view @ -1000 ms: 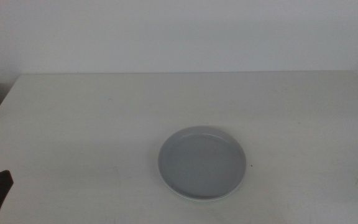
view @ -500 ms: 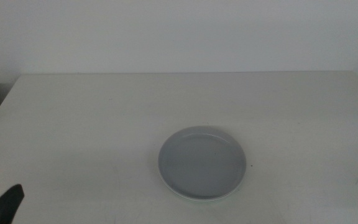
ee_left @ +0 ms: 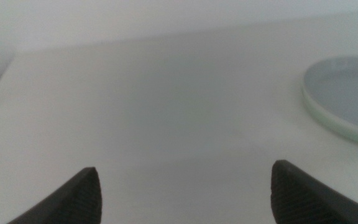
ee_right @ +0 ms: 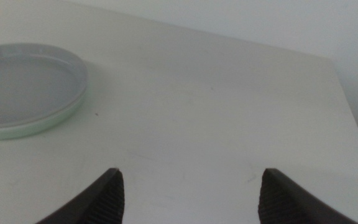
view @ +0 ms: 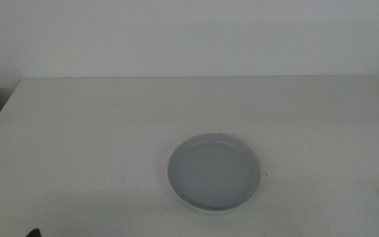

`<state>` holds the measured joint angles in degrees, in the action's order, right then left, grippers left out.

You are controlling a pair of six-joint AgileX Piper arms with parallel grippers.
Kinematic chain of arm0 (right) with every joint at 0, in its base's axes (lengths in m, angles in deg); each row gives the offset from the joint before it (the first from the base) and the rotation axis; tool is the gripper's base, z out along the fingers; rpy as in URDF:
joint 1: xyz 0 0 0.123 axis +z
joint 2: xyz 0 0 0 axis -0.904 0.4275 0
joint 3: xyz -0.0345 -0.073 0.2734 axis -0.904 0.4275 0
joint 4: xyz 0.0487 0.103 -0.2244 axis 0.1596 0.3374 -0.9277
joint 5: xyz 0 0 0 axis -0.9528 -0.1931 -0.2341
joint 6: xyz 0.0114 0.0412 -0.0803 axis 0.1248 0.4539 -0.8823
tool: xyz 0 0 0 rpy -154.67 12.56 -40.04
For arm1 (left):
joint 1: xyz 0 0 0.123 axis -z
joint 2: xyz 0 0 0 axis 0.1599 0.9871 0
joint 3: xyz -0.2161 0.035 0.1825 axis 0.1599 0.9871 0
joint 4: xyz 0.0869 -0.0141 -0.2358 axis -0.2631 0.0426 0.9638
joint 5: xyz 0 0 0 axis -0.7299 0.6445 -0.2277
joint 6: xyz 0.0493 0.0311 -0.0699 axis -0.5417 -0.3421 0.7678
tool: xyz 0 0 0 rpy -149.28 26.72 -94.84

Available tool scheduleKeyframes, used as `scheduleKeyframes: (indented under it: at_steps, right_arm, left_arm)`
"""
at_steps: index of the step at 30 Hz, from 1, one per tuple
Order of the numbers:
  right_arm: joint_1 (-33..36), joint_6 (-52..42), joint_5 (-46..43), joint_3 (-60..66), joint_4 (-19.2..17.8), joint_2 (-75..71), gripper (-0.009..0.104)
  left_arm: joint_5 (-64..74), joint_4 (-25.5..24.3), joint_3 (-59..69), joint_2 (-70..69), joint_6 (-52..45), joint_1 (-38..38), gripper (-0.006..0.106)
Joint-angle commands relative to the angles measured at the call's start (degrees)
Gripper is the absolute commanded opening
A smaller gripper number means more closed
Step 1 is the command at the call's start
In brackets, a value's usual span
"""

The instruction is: Stack the three bowls on top of each other.

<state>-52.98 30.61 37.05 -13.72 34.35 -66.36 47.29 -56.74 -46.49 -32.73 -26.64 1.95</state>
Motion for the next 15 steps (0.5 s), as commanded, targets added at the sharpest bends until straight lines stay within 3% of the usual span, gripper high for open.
scheduleKeyframes:
  at_steps: [1, 8, 15]
  right_arm:
    - [-1.5, -0.7, -5.9, -0.3, -0.6, -1.5, 0.055]
    - [-7.5, -0.7, -9.2, 4.8, 6.4, -1.5, 0.055]
    - [-11.2, -0.7, -11.2, 7.6, 5.9, -1.5, 0.055]
  left_arm:
    - [-5.0, 0.1, -0.3, -0.9, 0.9, 0.2, 0.098]
    - [-6.6, 0.3, 0.5, -0.9, 0.9, -6.0, 0.098]
    - [-7.0, 0.3, 0.5, -0.9, 0.8, -8.2, 0.098]
